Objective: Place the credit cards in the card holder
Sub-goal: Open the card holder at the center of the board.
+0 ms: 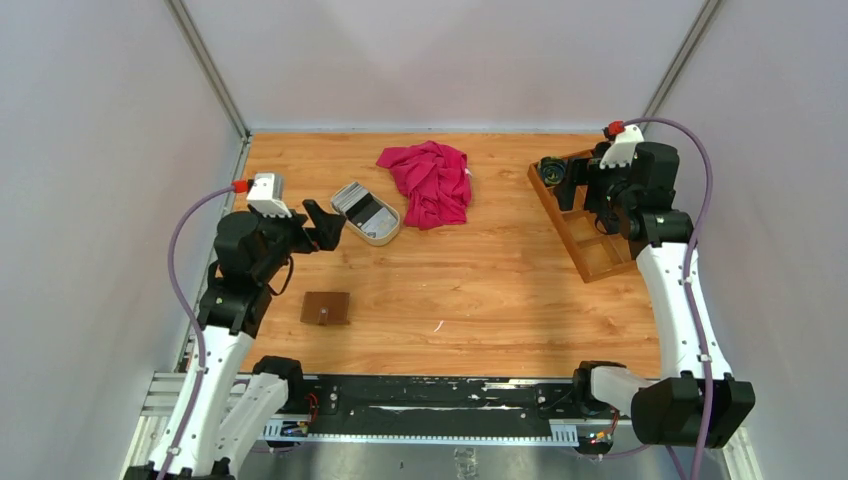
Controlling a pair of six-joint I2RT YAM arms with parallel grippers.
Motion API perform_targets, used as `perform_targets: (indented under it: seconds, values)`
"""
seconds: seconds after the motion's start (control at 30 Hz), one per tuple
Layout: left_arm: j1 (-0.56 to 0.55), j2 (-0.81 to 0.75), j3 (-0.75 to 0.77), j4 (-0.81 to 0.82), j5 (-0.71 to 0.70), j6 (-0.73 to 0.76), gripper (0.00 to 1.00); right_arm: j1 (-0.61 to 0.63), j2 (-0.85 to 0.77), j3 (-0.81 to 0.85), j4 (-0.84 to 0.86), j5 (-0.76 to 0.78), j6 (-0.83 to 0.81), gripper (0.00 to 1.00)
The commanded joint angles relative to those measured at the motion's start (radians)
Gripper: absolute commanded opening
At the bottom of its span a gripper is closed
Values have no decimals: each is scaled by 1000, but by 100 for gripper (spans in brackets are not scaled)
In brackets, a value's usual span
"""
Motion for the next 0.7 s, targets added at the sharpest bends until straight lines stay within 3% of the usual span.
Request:
perform_targets:
  seconds: [0.0, 0.2, 0.33, 0.5, 0.67]
  values:
    - [-41, 87, -15, -13, 70, -38, 100, 8, -20, -18, 7, 11, 19, 100]
    - [-334, 186, -16, -105, -272, 16, 100, 14, 16, -29, 38, -92, -40, 100]
    - [-450, 188, -58, -139, -417, 11, 100, 74, 43, -43, 19, -199, -285, 100]
    - [-519, 135, -131, -184, -462, -108, 100, 94, 41, -121, 16, -381, -388, 100]
    - [-526, -7, -322, -129, -424, -360, 100, 107, 77, -186, -45, -550, -453, 100]
